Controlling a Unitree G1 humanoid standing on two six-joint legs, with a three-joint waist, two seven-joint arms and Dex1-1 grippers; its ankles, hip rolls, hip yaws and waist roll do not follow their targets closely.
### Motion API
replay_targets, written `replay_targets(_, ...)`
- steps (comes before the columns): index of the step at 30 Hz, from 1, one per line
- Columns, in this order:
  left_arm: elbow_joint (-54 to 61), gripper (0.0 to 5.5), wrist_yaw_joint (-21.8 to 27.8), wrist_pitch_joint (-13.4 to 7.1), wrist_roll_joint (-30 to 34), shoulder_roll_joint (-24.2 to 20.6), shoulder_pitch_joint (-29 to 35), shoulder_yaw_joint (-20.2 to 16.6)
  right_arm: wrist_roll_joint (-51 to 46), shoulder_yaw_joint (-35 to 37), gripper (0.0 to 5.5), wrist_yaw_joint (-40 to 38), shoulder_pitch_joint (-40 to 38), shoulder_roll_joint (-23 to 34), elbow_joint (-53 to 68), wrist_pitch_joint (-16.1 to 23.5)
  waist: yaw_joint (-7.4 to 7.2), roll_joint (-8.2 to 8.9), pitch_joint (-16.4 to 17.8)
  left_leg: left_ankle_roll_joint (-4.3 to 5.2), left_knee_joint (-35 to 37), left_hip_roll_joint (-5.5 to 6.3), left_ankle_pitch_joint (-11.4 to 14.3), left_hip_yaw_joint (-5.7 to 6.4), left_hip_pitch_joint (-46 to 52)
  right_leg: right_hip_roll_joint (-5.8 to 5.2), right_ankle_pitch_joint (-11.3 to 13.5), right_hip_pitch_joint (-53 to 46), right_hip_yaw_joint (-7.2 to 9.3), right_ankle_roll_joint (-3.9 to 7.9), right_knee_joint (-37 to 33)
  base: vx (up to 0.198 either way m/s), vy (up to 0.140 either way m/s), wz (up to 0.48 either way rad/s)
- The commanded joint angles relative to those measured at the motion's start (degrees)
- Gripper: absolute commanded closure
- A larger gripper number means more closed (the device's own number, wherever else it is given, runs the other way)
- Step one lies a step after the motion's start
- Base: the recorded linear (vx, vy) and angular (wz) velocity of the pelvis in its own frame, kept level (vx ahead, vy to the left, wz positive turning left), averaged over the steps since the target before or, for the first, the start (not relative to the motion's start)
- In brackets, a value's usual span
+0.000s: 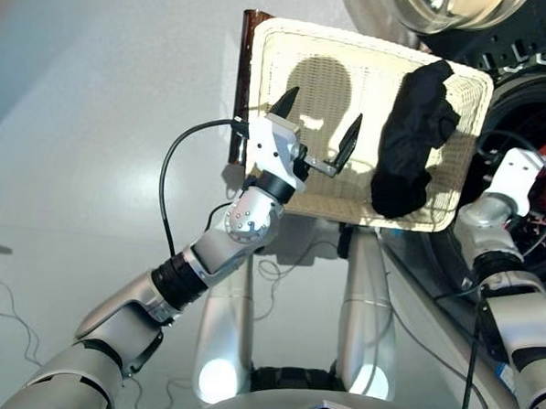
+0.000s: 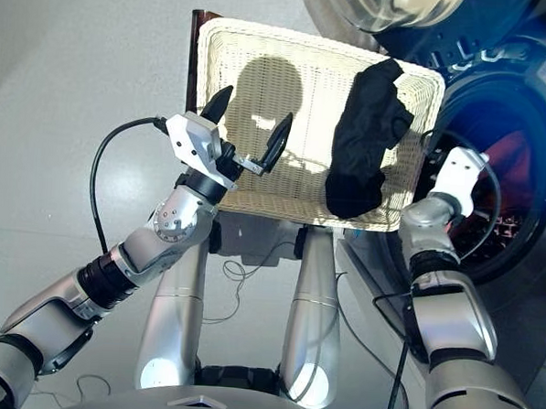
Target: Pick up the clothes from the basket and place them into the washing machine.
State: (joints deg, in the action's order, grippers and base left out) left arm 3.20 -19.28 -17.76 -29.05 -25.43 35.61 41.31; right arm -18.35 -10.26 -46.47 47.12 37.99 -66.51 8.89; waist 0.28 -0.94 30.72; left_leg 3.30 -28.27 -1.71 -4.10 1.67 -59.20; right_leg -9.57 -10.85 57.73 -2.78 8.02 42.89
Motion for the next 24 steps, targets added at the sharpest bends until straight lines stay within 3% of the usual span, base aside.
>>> replay_targets(1, 8.15, 0.0, -0.64, -3.02, 3.68, 0.82, -1.15, -1.49, -1.67, 3.06, 5.5, -2.1, 0.49, 11.26, -2.39, -0.32, -0.94, -3.77, -0.92, 2.13, -6.48, -1.63, 7.69, -1.93, 1.09, 0.98, 6.2, 2.92, -0.66, -1.05, -3.12, 0.0, 0.0, 0.0)
replay_targets(8, 10.66, 0.0, -0.43, -3.78, 3.05, -2.76, -2.89, -2.17, -4.64, 1.04, 5.5, 1.33, 5.43, 20.64, -7.22, -0.5, -0.7, -3.6, -0.92, 2.41, -8.0, -1.81, 7.95, -2.08, -1.96, 0.66, 6.15, 5.78, -0.91, -0.91, -1.82, 0.0, 0.0, 0.0)
replay_targets(14, 11.11, 0.0, -0.55, -3.72, 3.21, -4.48, -3.11, -1.97, -7.74, 0.27, 5.5, 3.27, 7.44, 23.06, -9.77, 0.04, -0.9, -3.56, -0.92, 2.51, -8.9, -2.12, 8.13, -2.61, -2.95, 0.64, 6.18, 6.96, -1.04, -0.81, -1.25, 0.0, 0.0, 0.0)
replay_targets(15, 11.18, 0.0, -0.65, -3.74, 3.26, -4.69, -3.08, -2.04, -8.18, 0.05, 5.13, 3.4, 7.55, 23.13, -9.75, 0.15, -0.94, -3.52, -0.92, 2.56, -8.94, -2.19, 8.14, -2.71, -3.07, 0.62, 6.27, 7.16, -1.09, -0.8, -1.23, 0.0, 0.0, 0.0)
replay_targets(16, 11.24, 0.0, -0.78, -3.81, 3.3, -4.91, -3.05, -2.19, -8.4, -0.19, 2.2, 3.73, 7.61, 22.95, -9.78, 0.19, -1.03, -3.48, -0.92, 2.57, -8.97, -2.22, 8.16, -2.79, -3.12, 0.64, 6.41, 7.31, -1.15, -0.79, -1.31, 0.0, 0.0, 0.0)
replay_targets(17, 11.2, 0.0, -0.86, -3.88, 3.24, -5.03, -2.95, -2.39, -9.4, 0.01, 0.0, 4.12, 7.99, 22.7, -9.85, 0.59, -1.15, -3.45, -0.92, 2.58, -8.89, -2.29, 8.2, -2.91, -3.1, 0.65, 6.45, 7.3, -1.21, -0.84, -1.43, 0.0, 0.0, 0.0)
replay_targets(24, 11.14, 0.0, -0.92, -4.44, 2.15, -4.55, -2.75, -2.81, -12.94, 1.29, 0.0, 5.37, 6.33, 20.27, -10.21, 2.64, -0.85, -3.62, -0.92, 2.57, -8.58, -2.42, 8.23, -3.12, -2.72, 0.91, 6.31, 6.97, -1.19, -1.02, -1.85, 0.0, 0.0, 0.0)
